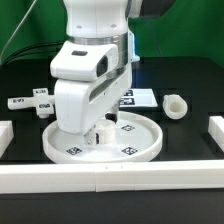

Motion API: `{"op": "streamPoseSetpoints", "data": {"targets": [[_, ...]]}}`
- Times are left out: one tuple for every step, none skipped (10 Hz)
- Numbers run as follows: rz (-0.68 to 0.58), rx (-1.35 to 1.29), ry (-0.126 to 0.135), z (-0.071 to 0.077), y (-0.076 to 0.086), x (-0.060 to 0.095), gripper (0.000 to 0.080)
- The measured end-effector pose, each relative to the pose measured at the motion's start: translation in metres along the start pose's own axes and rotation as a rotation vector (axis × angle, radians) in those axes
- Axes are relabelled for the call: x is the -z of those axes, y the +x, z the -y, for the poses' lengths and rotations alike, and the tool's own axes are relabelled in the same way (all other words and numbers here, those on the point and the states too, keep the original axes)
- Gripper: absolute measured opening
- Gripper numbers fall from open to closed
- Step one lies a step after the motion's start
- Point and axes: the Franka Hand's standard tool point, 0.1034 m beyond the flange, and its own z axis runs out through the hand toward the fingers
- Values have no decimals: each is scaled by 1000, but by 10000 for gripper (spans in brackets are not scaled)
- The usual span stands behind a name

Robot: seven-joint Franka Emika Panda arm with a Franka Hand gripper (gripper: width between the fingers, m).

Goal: Assemble round table

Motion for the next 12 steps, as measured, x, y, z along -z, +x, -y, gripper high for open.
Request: {"op": "streamPoseSetpoints", "data": {"targets": [[0,0,1,0,0,0,650],[0,0,1,0,0,0,517],[0,0,1,0,0,0,401],[0,0,1,0,0,0,403],[0,0,1,0,0,0,403],[0,0,1,0,0,0,403],[0,0,1,0,0,0,403],[0,0,1,0,0,0,403],[0,0,1,0,0,0,403],[0,0,1,0,0,0,403],[0,-6,2,2,3,0,404],[1,0,11,6,14,0,404]]}}
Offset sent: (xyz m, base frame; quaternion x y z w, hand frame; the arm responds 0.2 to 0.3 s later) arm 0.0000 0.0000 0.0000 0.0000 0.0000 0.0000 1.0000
